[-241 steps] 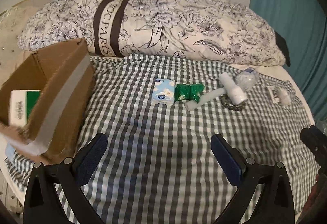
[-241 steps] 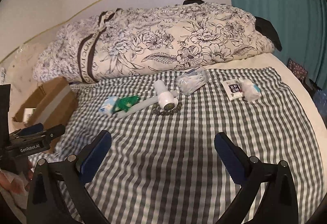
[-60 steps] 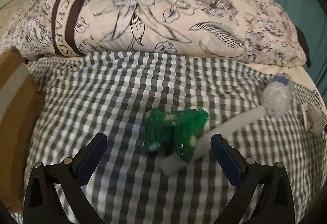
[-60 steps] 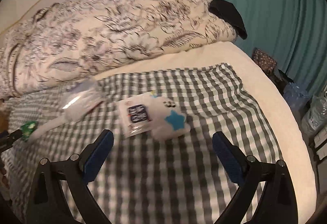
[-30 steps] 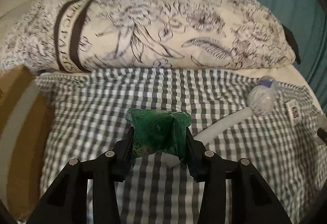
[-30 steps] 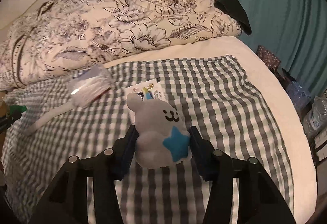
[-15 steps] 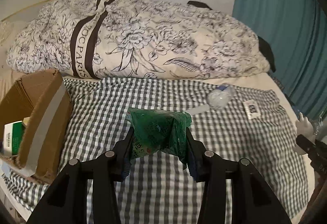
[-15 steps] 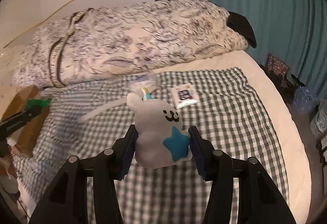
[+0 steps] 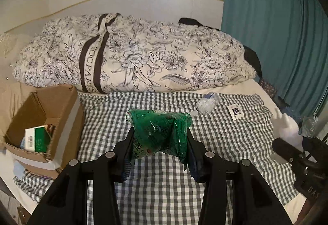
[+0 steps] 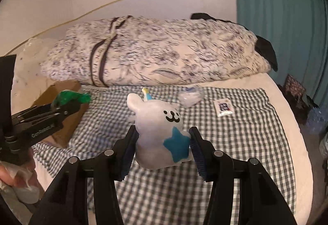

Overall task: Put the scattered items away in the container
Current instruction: 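Carry the green packet and plush toy over the cardboard box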

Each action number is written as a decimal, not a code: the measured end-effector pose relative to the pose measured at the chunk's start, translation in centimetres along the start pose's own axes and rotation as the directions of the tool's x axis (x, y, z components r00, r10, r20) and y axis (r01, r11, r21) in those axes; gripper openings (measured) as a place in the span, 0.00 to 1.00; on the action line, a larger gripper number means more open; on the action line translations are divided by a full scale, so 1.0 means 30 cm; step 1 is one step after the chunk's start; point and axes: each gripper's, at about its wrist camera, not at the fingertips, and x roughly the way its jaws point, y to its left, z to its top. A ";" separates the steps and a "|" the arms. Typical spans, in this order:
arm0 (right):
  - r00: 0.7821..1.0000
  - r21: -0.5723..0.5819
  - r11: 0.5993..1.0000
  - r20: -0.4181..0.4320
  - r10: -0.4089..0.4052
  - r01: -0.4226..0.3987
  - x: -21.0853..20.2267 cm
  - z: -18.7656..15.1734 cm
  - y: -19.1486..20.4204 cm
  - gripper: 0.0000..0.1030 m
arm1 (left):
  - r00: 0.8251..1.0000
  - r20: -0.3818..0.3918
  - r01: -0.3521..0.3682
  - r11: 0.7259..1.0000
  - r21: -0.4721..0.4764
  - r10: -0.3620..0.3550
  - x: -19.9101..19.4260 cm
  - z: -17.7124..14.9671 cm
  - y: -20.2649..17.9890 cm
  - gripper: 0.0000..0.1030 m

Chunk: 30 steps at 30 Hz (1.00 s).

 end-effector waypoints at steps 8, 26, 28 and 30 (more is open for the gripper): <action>0.999 -0.072 0.996 0.012 0.045 -0.044 -0.037 0.022 0.190 0.49 | 0.999 0.032 -0.012 1.000 -0.029 0.013 -0.092 -0.001 0.123 0.44; 0.973 -0.182 0.956 -0.053 0.223 -0.229 0.142 0.114 0.724 0.49 | 0.983 -0.005 -0.184 0.968 -0.170 0.186 -0.131 -0.028 0.699 0.44; 0.966 -0.188 0.948 -0.070 0.248 -0.257 0.187 0.128 0.788 0.49 | 0.979 -0.016 -0.205 0.962 -0.179 0.205 -0.118 -0.033 0.759 0.44; 0.960 -0.195 0.940 -0.086 0.268 -0.280 0.228 0.138 0.842 0.49 | 0.975 -0.027 -0.223 0.956 -0.191 0.222 -0.101 -0.038 0.814 0.44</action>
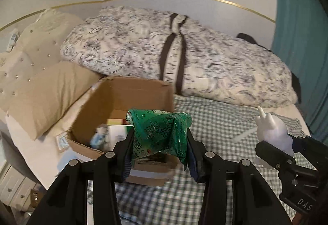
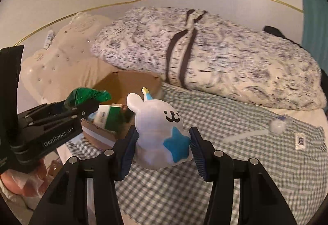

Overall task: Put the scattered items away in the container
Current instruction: 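Carry the green packet and plush toy over the cardboard box, then open both tools to drop the green packet and plush toy into the box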

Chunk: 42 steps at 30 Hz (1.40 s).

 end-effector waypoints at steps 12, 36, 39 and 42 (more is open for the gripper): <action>0.992 -0.037 0.996 -0.104 0.074 -0.078 0.388 0.120 0.152 0.49 | 0.995 -0.078 -0.063 0.996 -0.062 0.058 0.244 0.015 0.223 0.44; 0.999 0.030 0.999 0.027 0.042 -0.043 0.442 0.200 0.091 0.91 | 0.995 -0.059 -0.081 0.996 -0.045 0.078 0.266 0.017 0.156 1.00; 0.999 0.049 0.999 0.047 -0.014 0.012 0.348 0.153 0.005 0.91 | 0.998 -0.046 -0.049 0.998 -0.027 0.048 0.218 0.012 0.062 1.00; 0.996 0.071 0.995 0.057 -0.073 0.069 0.242 0.093 -0.089 0.91 | 0.999 -0.042 -0.013 1.000 0.001 0.013 0.180 0.003 -0.048 1.00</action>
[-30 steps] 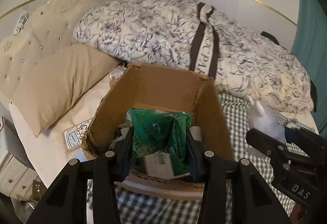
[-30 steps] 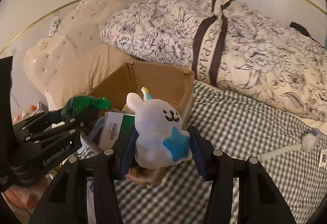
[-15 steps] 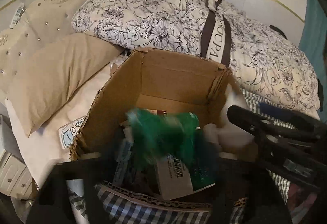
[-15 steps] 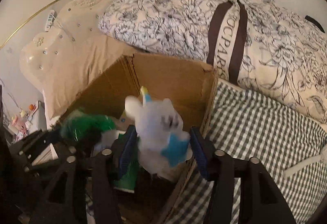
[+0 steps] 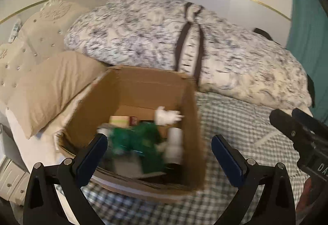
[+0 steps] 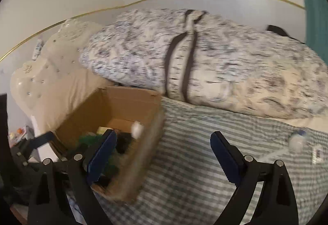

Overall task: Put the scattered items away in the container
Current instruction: 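Open both tools to drop the green packet and plush toy into the box, then move both tools back toward the white strip and sachet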

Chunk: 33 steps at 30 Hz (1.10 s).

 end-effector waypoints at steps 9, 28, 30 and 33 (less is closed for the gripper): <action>0.986 0.123 0.979 0.005 -0.166 0.164 -0.293 -0.192 -0.393 0.91 | 0.990 -0.032 0.137 0.985 0.108 -0.134 -0.082 -0.104 -0.410 1.00; 0.933 0.351 0.865 -0.112 -0.341 0.358 -0.428 -0.462 -1.125 0.91 | 0.969 -0.172 0.217 0.949 0.230 -0.179 0.228 -0.230 -0.939 1.00; 0.929 0.360 0.856 -0.132 -0.346 0.370 -0.385 -0.469 -1.180 0.91 | 0.970 -0.181 0.206 0.949 0.238 -0.165 0.297 -0.221 -0.972 1.00; 0.922 0.358 0.850 -0.159 -0.353 0.387 -0.311 -0.469 -1.255 0.91 | 0.968 -0.196 0.204 0.948 0.245 -0.157 0.408 -0.203 -1.004 1.00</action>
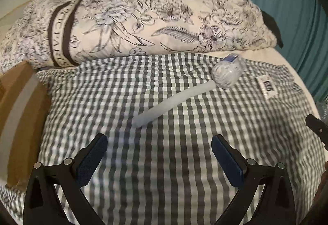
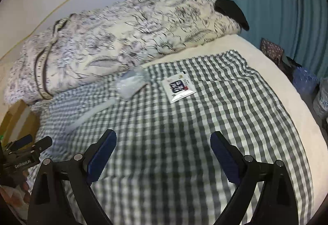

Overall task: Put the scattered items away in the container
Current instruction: 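Move both tools back toward the white strip and sachet, then grasp the white strip with the left tool while the right tool grasps the small sachet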

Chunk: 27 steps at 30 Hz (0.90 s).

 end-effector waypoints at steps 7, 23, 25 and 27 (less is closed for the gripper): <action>0.996 -0.015 0.997 -0.049 -0.077 0.076 0.265 0.089 -0.042 0.91 | 0.999 -0.034 -0.035 0.999 0.035 0.036 0.229 0.060 0.001 1.00; 0.979 -0.148 0.971 -0.055 -0.195 0.185 0.563 0.170 0.007 0.52 | 0.998 -0.039 0.062 0.989 0.133 -0.057 0.376 0.104 -0.073 0.34; 0.982 -0.139 0.976 -0.057 -0.178 0.169 0.556 0.173 0.005 0.40 | 0.998 -0.052 0.044 0.982 0.182 -0.035 0.359 0.095 -0.104 0.21; 0.988 -0.130 0.982 -0.052 -0.148 0.141 0.534 0.175 0.003 0.23 | 0.998 -0.054 0.035 0.981 0.191 -0.025 0.339 0.091 -0.105 0.09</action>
